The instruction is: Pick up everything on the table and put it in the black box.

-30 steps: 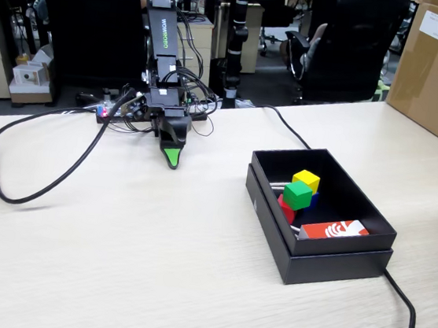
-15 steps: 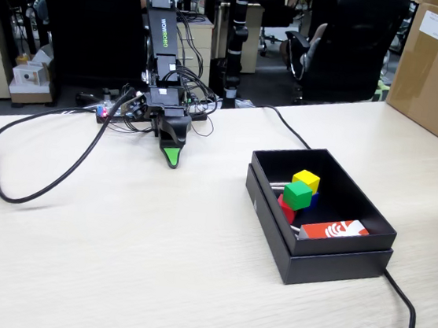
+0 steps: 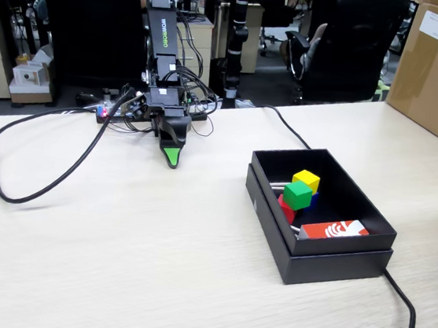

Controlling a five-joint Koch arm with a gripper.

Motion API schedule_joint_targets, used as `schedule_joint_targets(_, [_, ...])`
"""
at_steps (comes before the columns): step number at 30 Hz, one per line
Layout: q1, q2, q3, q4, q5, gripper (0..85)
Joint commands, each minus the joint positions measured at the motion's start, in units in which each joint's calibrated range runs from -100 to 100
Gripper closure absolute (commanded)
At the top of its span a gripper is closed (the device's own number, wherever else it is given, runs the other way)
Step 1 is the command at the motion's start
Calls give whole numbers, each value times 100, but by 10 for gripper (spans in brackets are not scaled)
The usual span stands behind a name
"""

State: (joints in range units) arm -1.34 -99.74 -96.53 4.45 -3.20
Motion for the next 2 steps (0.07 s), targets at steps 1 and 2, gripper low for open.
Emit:
schedule_joint_targets(1, [0,31,-30,-389,-20,364])
schedule_joint_targets(2, [0,31,-30,-389,-20,364])
